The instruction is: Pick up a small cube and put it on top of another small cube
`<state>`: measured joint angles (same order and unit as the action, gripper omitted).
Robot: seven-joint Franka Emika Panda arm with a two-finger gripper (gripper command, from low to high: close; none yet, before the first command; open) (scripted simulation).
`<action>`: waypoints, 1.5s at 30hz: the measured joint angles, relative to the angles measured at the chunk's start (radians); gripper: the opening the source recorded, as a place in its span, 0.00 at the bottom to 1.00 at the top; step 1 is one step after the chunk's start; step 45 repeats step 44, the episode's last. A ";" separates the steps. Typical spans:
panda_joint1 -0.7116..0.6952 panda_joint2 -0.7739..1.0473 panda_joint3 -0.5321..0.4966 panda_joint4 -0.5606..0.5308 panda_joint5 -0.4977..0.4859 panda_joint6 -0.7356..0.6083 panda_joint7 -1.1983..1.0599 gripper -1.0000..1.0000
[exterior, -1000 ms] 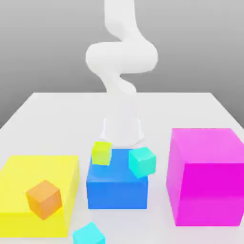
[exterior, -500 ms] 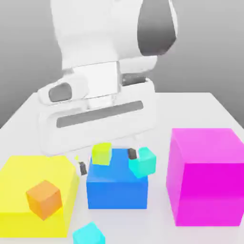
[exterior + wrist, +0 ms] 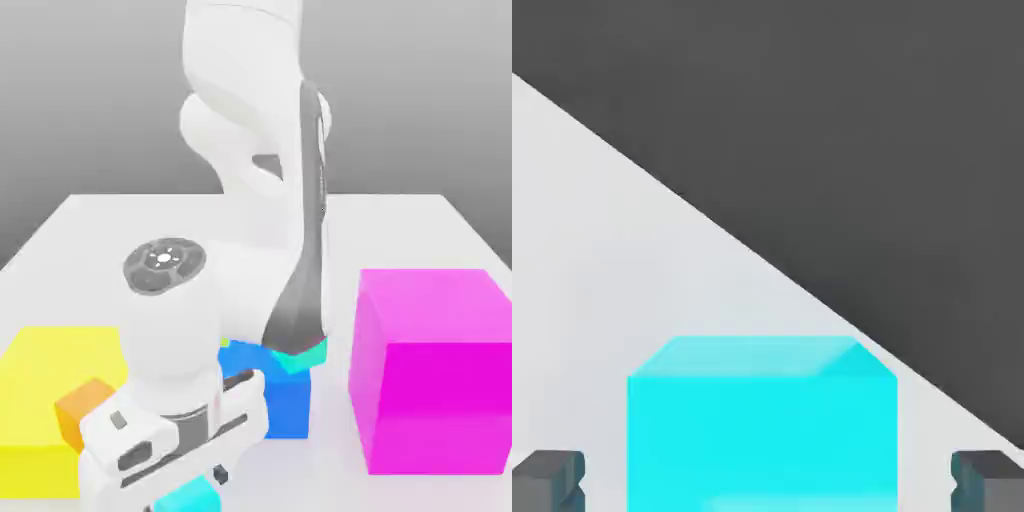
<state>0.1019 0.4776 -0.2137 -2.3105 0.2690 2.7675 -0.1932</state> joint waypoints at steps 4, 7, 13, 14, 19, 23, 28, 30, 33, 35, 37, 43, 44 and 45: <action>-0.006 0.014 0.008 0.003 0.006 0.009 -0.005 0.00; 0.020 -0.054 -0.025 -0.012 -0.029 -0.042 0.020 0.00; 0.062 -0.244 -0.035 -0.088 -0.028 -0.177 0.107 0.00; 0.070 -0.274 -0.031 -0.105 -0.018 -0.195 0.126 0.00; 0.114 -0.437 -0.009 -0.194 -0.010 -0.279 0.251 0.00; 0.131 -0.579 0.018 -0.267 -0.048 -0.338 0.383 0.00; 0.111 -0.760 0.087 -0.361 -0.124 -0.407 0.568 0.00; 0.096 -0.833 0.123 -0.398 -0.156 -0.435 0.644 0.00; 0.065 -0.942 0.185 -0.454 -0.204 -0.477 0.757 0.00; 0.045 -0.999 0.224 -0.491 -0.231 -0.491 0.823 0.00; 0.036 -0.978 0.240 -0.520 -0.239 -0.438 0.844 0.00; 0.030 -0.878 0.250 -0.570 -0.241 -0.287 0.850 1.00; 0.030 -0.878 0.250 -0.570 -0.241 -0.287 0.850 1.00; 0.030 -0.878 0.250 -0.570 -0.241 -0.287 0.850 1.00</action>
